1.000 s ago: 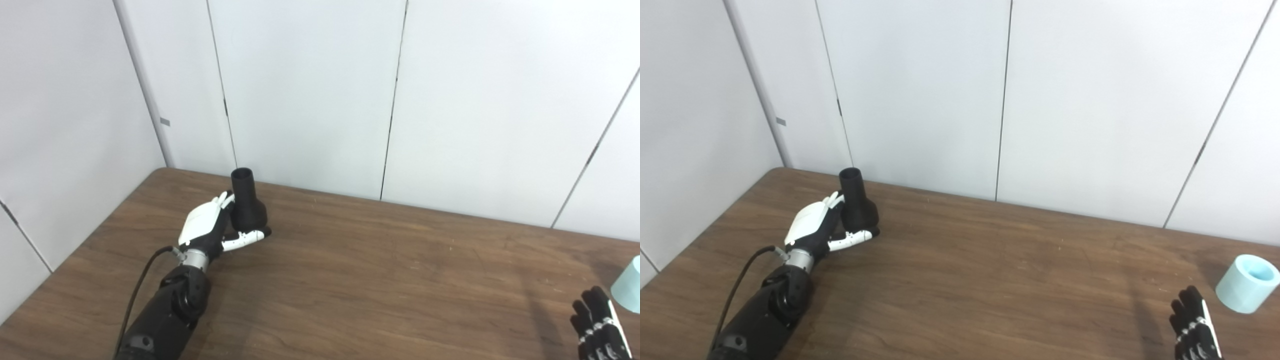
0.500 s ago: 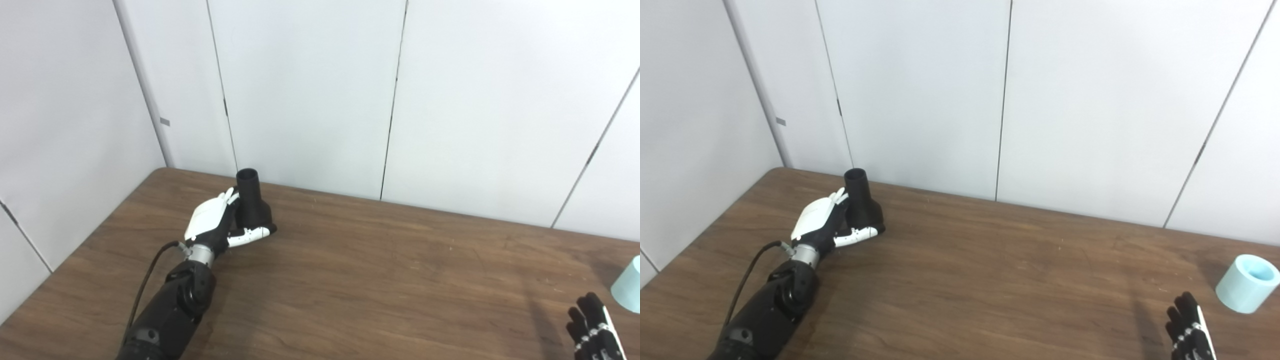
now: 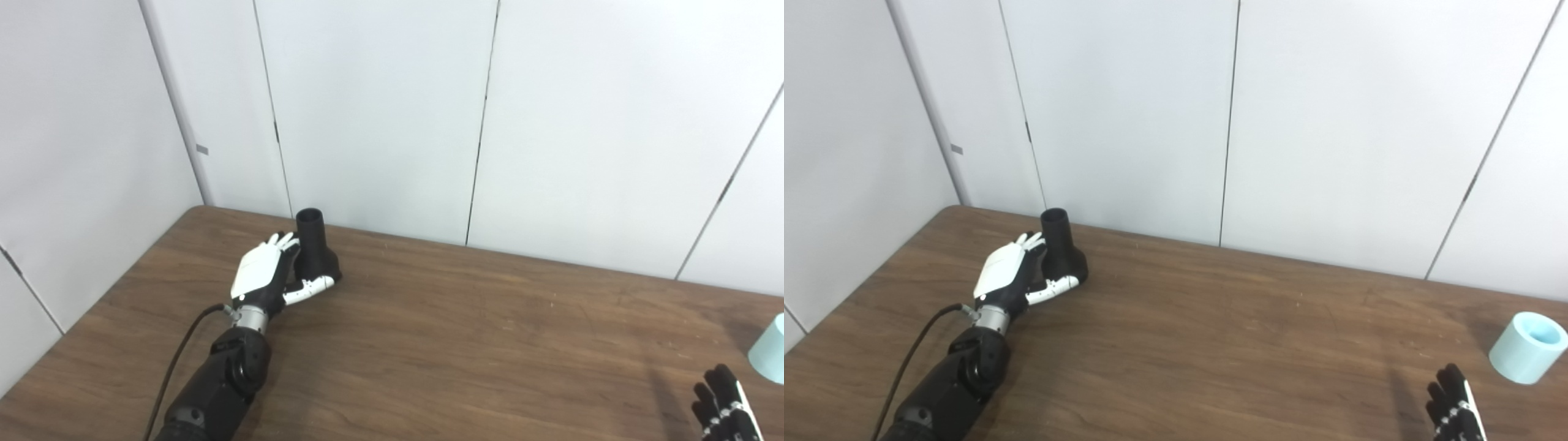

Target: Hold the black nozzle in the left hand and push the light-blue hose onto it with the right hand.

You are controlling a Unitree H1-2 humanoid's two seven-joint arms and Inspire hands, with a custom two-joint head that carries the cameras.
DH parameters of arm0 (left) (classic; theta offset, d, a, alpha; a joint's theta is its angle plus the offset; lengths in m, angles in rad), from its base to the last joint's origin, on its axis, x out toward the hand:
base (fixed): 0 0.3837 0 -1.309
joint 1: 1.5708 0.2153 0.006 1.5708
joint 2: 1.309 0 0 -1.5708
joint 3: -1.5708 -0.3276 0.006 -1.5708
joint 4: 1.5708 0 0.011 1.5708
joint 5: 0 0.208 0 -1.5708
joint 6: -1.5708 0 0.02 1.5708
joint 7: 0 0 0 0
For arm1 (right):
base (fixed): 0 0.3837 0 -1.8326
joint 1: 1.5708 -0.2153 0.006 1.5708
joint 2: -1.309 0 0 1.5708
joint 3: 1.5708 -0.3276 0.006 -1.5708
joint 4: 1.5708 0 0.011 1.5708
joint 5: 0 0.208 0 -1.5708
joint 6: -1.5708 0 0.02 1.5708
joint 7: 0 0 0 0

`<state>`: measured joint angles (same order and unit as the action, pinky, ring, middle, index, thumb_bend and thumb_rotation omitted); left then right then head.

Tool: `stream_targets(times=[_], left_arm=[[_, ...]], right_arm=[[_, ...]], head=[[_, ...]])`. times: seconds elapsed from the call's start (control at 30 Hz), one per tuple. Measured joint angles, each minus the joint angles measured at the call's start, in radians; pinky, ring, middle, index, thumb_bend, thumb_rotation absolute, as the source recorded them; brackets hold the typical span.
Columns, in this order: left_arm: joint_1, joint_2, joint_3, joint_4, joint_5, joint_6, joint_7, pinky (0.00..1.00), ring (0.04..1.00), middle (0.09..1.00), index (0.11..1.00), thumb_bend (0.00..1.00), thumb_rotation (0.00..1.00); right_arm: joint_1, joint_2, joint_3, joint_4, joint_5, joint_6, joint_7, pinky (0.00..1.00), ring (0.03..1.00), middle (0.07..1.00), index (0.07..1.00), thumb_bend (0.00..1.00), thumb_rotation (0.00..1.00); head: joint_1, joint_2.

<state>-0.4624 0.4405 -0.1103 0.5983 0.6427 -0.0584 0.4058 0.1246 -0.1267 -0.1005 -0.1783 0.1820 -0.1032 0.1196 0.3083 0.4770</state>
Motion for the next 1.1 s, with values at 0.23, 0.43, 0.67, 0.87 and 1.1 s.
stream_targets(times=[0.23,0.43,0.67,0.87,1.1], left_arm=[[-0.013,0.001,-0.014,0.023,-0.007,-0.054,0.018,0.99,0.927,0.799,0.504,0.45,0.65],[-0.012,0.002,-0.032,0.019,-0.005,-0.065,0.018,0.99,0.925,0.800,0.508,0.44,0.64],[-0.003,0.004,-0.050,-0.003,-0.005,-0.078,0.006,0.99,0.927,0.823,0.521,0.41,0.62],[0.034,0.001,-0.080,-0.074,-0.003,-0.075,-0.032,1.00,0.951,0.843,0.532,0.43,0.65],[0.078,-0.018,-0.131,-0.174,0.019,-0.056,-0.133,1.00,0.983,0.858,0.527,0.44,0.77]], right_arm=[[0.010,-0.001,0.000,-0.011,0.004,0.017,0.001,1.00,1.000,1.000,1.000,0.62,1.00],[0.012,-0.001,-0.001,-0.013,0.005,0.019,0.001,1.00,1.000,1.000,1.000,0.63,1.00],[0.014,-0.001,0.000,-0.016,0.004,0.022,0.001,1.00,1.000,1.000,1.000,0.64,1.00],[0.016,-0.002,0.000,-0.019,0.002,0.029,0.001,1.00,0.992,1.000,1.000,0.65,1.00],[0.026,-0.001,0.002,-0.031,-0.007,0.054,-0.001,0.99,0.941,0.983,1.000,0.69,1.00]], head=[[0.002,0.012],[0.000,0.017],[-0.012,0.034],[-0.034,0.058],[-0.089,0.095]])
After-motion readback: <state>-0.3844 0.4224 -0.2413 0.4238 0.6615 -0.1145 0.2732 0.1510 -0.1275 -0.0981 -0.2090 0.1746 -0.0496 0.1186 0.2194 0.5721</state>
